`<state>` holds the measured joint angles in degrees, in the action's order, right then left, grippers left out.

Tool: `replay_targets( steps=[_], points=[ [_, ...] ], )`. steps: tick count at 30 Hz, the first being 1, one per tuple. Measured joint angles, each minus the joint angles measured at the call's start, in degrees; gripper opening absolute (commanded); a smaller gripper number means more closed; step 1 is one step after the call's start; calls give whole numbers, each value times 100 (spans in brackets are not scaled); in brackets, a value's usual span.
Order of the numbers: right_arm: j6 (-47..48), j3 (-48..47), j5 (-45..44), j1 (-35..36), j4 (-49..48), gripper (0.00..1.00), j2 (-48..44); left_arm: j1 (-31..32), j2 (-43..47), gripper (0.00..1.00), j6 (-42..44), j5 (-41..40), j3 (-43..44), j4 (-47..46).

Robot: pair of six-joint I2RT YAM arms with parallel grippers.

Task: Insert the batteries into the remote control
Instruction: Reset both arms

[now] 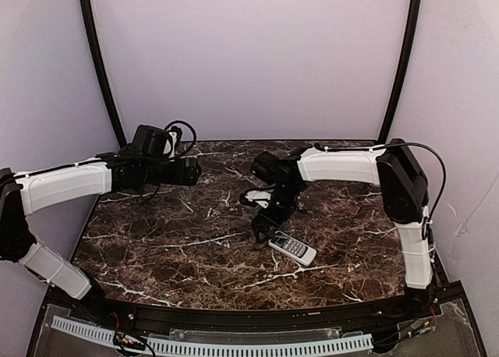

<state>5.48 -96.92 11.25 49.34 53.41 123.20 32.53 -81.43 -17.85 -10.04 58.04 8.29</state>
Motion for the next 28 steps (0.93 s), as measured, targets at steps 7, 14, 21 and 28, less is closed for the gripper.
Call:
replay_targets(
  steps=[7, 14, 21, 28],
  points=[
    [-2, 289, 686, -789, -1014, 99, -942, -313, -450, 99, 61, 389, 1054, 369],
    [-264, 1851, 1467, -2076, -2527, 99, -2465, -872, -883, 98, 85, 1019, 1447, 697],
    [-962, 3998, 2216, -3185, -4162, 99, -3558, -1078, -994, 99, -101, 1384, 802, 699],
    [-1578, 5270, 2656, -3353, -5390, 99, -3926, -1073, -960, 99, -341, 1561, -157, 413]
  ],
)
